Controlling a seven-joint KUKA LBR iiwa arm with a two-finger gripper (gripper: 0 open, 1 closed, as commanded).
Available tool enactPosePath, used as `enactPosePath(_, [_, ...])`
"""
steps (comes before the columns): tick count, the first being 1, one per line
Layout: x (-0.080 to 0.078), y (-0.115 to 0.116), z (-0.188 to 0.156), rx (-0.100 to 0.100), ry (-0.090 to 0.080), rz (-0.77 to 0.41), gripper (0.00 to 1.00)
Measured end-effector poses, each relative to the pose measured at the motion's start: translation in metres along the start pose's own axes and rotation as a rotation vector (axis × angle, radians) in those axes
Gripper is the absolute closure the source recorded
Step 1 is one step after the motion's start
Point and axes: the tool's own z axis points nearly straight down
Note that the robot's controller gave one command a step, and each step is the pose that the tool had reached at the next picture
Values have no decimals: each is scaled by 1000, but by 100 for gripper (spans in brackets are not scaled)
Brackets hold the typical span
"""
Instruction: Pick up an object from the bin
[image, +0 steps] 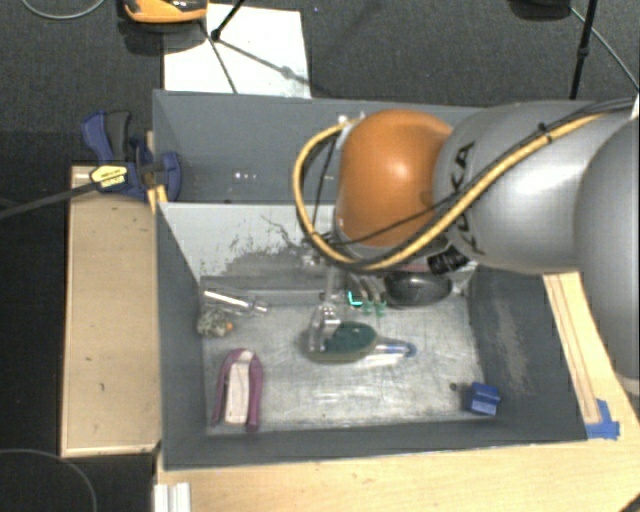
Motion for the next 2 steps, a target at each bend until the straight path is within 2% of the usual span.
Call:
enactPosePath(1, [-11,-73,108,-3,-11,-183,0])
enactPosePath(2, [3,-114,78,1,-5,-9,0])
